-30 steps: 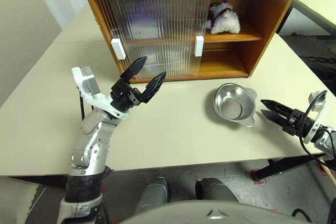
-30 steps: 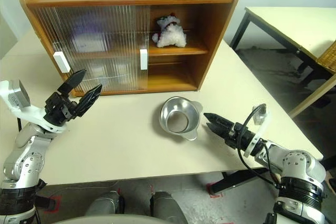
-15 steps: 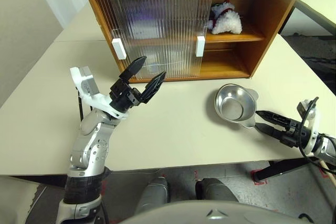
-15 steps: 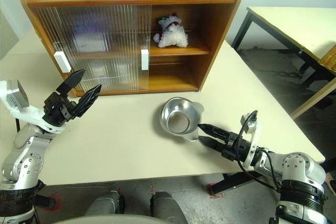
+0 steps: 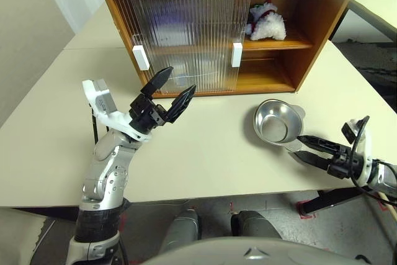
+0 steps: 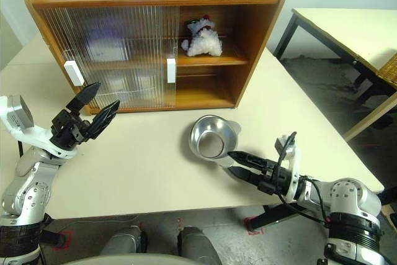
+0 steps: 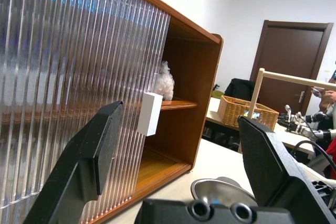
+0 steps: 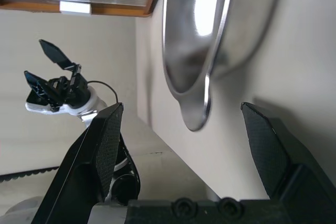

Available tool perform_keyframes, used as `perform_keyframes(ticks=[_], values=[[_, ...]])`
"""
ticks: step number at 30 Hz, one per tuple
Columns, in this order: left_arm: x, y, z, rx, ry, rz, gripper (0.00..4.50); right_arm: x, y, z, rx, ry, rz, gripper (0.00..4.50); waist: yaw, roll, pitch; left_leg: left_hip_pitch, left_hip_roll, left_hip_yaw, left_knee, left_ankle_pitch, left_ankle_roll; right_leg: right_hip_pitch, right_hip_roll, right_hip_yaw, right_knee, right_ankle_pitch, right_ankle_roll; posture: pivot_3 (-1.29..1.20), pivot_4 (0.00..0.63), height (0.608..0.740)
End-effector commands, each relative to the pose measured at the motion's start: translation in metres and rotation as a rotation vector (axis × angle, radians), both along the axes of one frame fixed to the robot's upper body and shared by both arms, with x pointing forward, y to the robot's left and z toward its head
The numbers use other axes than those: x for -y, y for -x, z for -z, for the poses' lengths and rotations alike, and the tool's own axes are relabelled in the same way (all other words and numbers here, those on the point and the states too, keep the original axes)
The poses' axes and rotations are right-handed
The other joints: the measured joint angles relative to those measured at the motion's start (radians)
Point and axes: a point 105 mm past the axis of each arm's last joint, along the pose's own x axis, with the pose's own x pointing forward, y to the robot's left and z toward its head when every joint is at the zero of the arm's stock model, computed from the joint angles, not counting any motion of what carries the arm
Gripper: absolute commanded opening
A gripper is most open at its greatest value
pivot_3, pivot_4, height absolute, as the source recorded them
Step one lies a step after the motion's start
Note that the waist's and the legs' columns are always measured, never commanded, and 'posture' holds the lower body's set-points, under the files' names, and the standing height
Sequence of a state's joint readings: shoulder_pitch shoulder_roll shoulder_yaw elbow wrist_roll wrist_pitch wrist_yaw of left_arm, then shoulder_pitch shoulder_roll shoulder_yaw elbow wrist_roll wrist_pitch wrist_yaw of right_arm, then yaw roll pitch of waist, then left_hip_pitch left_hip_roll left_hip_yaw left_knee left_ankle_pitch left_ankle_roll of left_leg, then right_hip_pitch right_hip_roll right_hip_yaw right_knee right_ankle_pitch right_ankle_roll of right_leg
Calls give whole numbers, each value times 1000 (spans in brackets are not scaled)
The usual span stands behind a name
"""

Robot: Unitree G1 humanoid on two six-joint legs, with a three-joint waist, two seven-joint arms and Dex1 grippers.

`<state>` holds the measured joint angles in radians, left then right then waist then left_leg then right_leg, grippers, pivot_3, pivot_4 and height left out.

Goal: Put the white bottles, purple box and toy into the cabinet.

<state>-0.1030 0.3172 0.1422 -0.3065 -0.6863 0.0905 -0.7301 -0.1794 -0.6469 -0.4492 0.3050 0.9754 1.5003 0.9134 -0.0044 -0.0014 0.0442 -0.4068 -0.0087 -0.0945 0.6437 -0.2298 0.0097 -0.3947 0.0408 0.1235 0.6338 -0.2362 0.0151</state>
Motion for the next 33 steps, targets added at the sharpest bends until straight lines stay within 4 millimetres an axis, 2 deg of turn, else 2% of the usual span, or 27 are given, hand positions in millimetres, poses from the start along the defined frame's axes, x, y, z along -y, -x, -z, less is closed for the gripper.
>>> perform_keyframes(ticks=[1, 11, 14, 24, 33], values=[[-2, 1, -1, 1, -11, -6, 4500, -6, -4, 0, 11, 10, -20, 4490, 2, 0, 0, 0, 0, 0, 0, 1, 2, 0, 0, 0, 0, 0, 0, 21, 73, 740], [-3, 3, -1, -2, -13, -15, 4500, -10, -9, -1, 18, 3, -27, 4476, 6, 0, 0, 0, 0, 0, 0, 1, 2, 0, 0, 0, 0, 0, 0, 29, 77, 740], [-3, 2, -1, -2, -11, -14, 4500, -8, -10, -1, 16, 3, -23, 3852, 7, 0, 0, 0, 0, 0, 0, 1, 2, 0, 0, 0, 0, 0, 0, 28, 78, 740], [-3, 2, -1, -2, -10, -12, 4500, -3, -15, -2, 39, 21, 5, 48, 7, 0, 0, 0, 0, 0, 0, 1, 2, 0, 0, 0, 0, 0, 0, 20, 76, 740], [-3, 0, -1, 0, -13, -11, 4500, -2, -20, -6, 64, 3, 22, 48, 7, 0, 0, 0, 0, 0, 0, 1, 2, 0, 0, 0, 0, 0, 0, 15, 72, 740]])
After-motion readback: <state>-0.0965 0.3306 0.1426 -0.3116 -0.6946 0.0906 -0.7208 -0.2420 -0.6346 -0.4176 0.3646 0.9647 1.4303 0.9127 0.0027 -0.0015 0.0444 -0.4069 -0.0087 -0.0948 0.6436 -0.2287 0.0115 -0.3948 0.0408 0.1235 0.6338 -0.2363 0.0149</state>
